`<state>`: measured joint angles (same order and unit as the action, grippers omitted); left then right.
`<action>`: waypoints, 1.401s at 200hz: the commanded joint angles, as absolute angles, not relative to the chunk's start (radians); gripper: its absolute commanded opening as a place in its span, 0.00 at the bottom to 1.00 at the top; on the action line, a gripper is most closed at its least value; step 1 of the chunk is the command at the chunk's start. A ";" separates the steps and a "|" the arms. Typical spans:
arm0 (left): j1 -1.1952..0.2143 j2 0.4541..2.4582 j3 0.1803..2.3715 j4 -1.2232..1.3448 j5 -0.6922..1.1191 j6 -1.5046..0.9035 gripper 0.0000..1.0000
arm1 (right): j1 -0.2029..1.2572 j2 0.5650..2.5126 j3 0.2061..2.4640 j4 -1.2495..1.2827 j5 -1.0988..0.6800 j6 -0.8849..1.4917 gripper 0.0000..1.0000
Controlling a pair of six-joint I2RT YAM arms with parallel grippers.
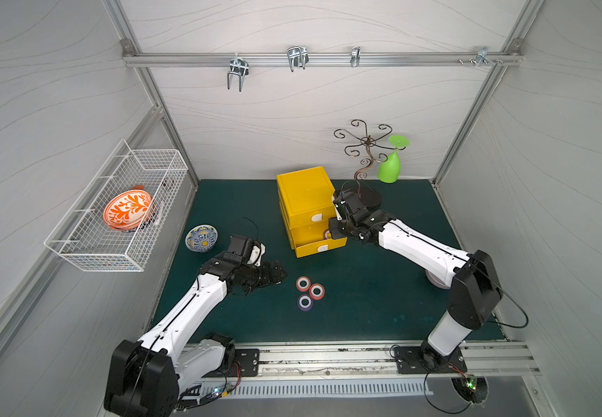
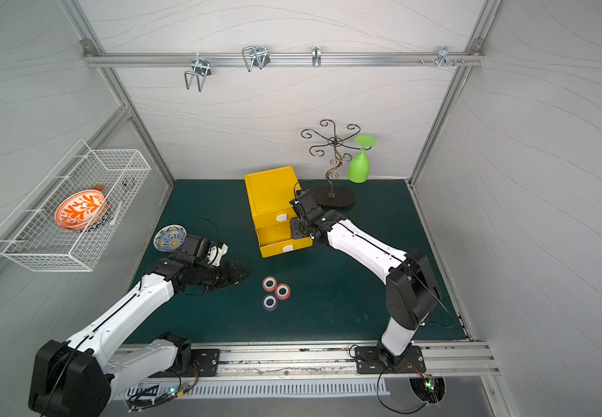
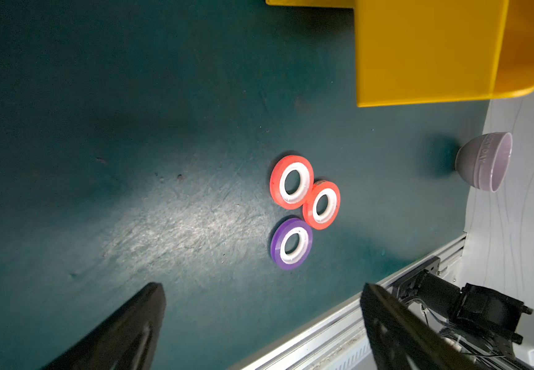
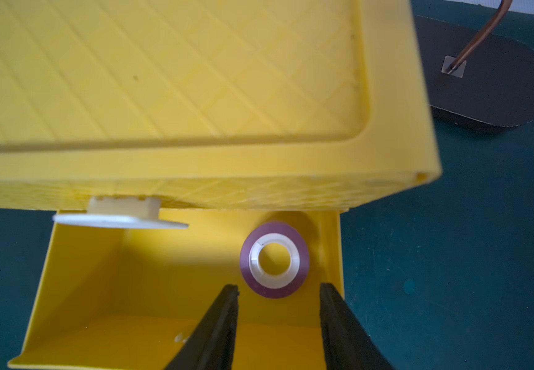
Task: Place the transparent tape into the drawer according to color
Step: Place the tape in the drawer.
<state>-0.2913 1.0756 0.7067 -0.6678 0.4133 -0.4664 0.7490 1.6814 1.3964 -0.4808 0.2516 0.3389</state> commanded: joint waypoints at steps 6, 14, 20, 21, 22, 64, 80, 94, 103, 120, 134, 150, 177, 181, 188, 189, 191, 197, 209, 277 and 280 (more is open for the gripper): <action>-0.334 1.073 0.765 -0.707 0.341 -0.469 0.99 | 0.746 1.611 1.379 -0.474 0.239 0.325 0.51; -0.349 1.072 0.766 -0.711 0.329 -0.475 0.98 | 0.746 1.598 1.376 -0.478 0.234 0.326 0.54; -0.363 1.072 0.765 -0.712 0.320 -0.479 0.98 | 0.746 1.586 1.373 -0.485 0.226 0.324 0.56; -0.365 1.072 0.765 -0.712 0.318 -0.480 0.98 | 0.746 1.586 1.373 -0.485 0.225 0.324 0.56; -0.367 1.072 0.765 -0.712 0.316 -0.481 0.98 | 0.746 1.584 1.372 -0.487 0.224 0.324 0.56; -0.473 1.112 0.751 -0.707 0.235 -0.513 0.94 | 0.746 1.483 1.320 -0.541 0.167 0.327 0.76; -0.511 1.127 0.746 -0.700 0.200 -0.524 0.92 | 0.746 1.438 1.279 -0.556 0.142 0.335 0.87; -0.543 1.147 0.748 -0.698 0.169 -0.536 0.90 | 0.746 1.396 1.242 -0.567 0.115 0.345 0.98; -0.566 1.161 0.751 -0.697 0.145 -0.545 0.89 | 0.746 1.369 1.219 -0.576 0.100 0.351 0.99; -0.615 1.195 0.760 -0.685 0.109 -0.568 0.87 | 0.746 1.324 1.182 -0.592 0.072 0.364 0.99; -0.656 1.225 0.765 -0.667 0.080 -0.597 0.86 | 0.746 1.288 1.151 -0.603 0.060 0.378 0.99; -0.703 1.256 0.767 -0.641 0.039 -0.630 0.83 | 0.746 1.247 1.121 -0.610 0.059 0.388 0.99; -0.763 1.303 0.759 -0.600 0.004 -0.670 0.79 | 0.745 1.199 1.091 -0.637 0.078 0.387 0.99; -0.768 1.308 0.757 -0.592 0.005 -0.674 0.78 | 0.744 1.193 1.088 -0.641 0.082 0.385 0.99; -0.776 1.317 0.751 -0.576 0.006 -0.683 0.77 | 0.744 1.186 1.085 -0.648 0.086 0.382 0.99; -0.777 1.318 0.751 -0.574 0.006 -0.684 0.77 | 0.744 1.184 1.084 -0.649 0.086 0.382 0.99; -0.779 1.321 0.750 -0.570 0.007 -0.686 0.76 | 0.744 1.184 1.082 -0.651 0.087 0.382 0.99; -0.785 1.331 0.750 -0.563 0.005 -0.691 0.75 | 0.743 1.177 1.079 -0.653 0.088 0.383 0.99; -0.799 1.354 0.755 -0.556 0.000 -0.697 0.74 | 0.738 1.169 1.071 -0.656 0.088 0.379 0.99; -0.832 1.462 0.783 -0.525 -0.009 -0.709 0.68 | 0.720 1.135 1.045 -0.655 0.076 0.377 0.99; -0.832 1.465 0.784 -0.525 -0.009 -0.709 0.68 | 0.719 1.135 1.043 -0.655 0.075 0.378 0.99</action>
